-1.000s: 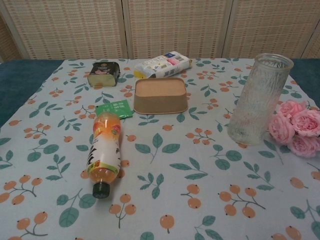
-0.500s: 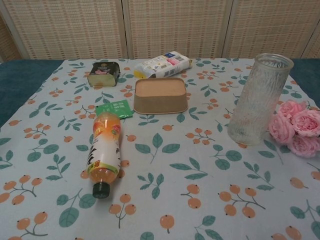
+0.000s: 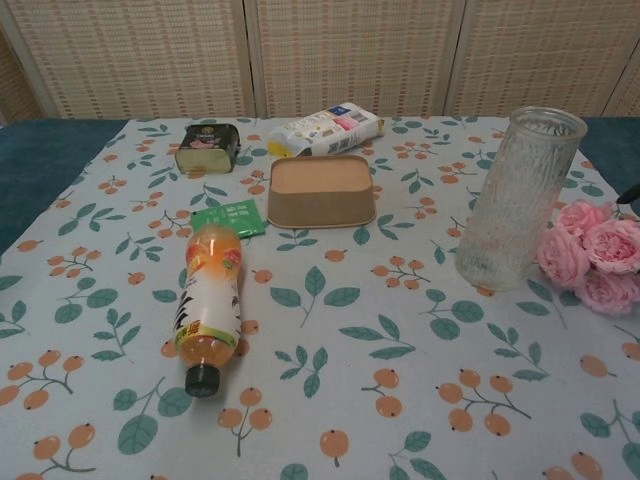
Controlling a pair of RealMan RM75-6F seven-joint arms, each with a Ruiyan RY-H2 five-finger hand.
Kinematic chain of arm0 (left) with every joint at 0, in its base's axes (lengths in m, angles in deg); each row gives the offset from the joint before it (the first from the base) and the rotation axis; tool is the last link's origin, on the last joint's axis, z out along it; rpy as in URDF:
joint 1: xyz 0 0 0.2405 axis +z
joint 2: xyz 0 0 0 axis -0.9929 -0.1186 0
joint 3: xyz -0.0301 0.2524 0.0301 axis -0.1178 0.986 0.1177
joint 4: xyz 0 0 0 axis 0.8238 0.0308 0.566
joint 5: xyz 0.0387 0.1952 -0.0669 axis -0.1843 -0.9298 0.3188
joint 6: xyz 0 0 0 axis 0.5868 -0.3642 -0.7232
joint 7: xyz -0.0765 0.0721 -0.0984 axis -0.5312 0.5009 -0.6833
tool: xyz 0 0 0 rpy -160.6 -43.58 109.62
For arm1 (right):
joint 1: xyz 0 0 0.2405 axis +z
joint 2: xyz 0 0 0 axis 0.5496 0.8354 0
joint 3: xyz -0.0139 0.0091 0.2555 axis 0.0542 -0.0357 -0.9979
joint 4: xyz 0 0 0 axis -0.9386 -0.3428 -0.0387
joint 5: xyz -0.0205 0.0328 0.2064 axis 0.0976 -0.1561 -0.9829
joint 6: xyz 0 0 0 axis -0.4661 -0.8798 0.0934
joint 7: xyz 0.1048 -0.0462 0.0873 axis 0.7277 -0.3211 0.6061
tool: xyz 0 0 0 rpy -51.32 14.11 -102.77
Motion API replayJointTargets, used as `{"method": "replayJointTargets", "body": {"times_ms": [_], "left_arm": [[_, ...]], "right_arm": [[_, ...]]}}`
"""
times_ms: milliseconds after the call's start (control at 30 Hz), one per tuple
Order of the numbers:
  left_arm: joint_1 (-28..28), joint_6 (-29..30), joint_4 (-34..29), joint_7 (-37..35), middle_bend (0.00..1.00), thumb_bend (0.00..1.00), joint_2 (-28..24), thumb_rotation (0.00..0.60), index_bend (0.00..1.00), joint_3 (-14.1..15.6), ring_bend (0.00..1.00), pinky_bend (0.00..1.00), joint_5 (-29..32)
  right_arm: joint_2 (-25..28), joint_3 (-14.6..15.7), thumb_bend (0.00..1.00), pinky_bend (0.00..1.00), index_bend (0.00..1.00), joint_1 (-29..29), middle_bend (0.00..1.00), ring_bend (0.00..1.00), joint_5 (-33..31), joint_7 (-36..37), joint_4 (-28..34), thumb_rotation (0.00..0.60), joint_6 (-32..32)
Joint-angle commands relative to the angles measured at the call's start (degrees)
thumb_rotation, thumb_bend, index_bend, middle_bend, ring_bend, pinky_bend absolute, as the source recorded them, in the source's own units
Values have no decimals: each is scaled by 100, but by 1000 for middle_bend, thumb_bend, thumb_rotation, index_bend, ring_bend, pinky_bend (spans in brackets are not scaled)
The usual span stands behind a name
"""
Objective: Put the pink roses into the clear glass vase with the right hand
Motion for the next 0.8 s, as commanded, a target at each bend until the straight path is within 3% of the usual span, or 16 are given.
{"method": "replayJointTargets", "body": {"times_ms": [33,300,333,433,500,567,700,800], "left_arm": [[-1,0,-3,9,112,421,0,600,129,4,250,375,-5],[15,21,-13,-5,112,420,-13,600,129,7,250,375,11],[18,25,-13,-6,112,421,-16,600,129,4,250,375,16],[34,46,-21,-7,113,420,-22,600,129,6,250,375,23],[41,54,-33,1,112,420,-29,600,129,9,250,375,23],[50,68,-44,9,113,420,-34,600,129,12,250,375,21],[57,74,-61,33,112,420,-37,600,129,17,249,375,18],[58,76,-72,43,112,421,-41,600,129,23,250,375,5]], "right_arm": [[-220,28,0,1000,188,133,739,756,-62,54,-221,600,184],[-918,77,15,1000,531,157,842,853,385,795,-1117,600,-115],[-967,74,39,1000,572,129,853,862,468,905,-1171,600,-241],[-1048,90,251,1000,754,-14,898,893,835,1273,-1251,600,-835],[-939,116,368,1000,828,-148,909,895,1074,1450,-1060,600,-1270],[-702,139,425,1000,861,-313,911,895,1297,1459,-665,600,-1749],[-152,114,469,1000,884,-667,918,898,1708,1387,347,600,-2740],[546,211,487,1000,887,-861,921,901,1952,1892,1435,600,-2975]]}}
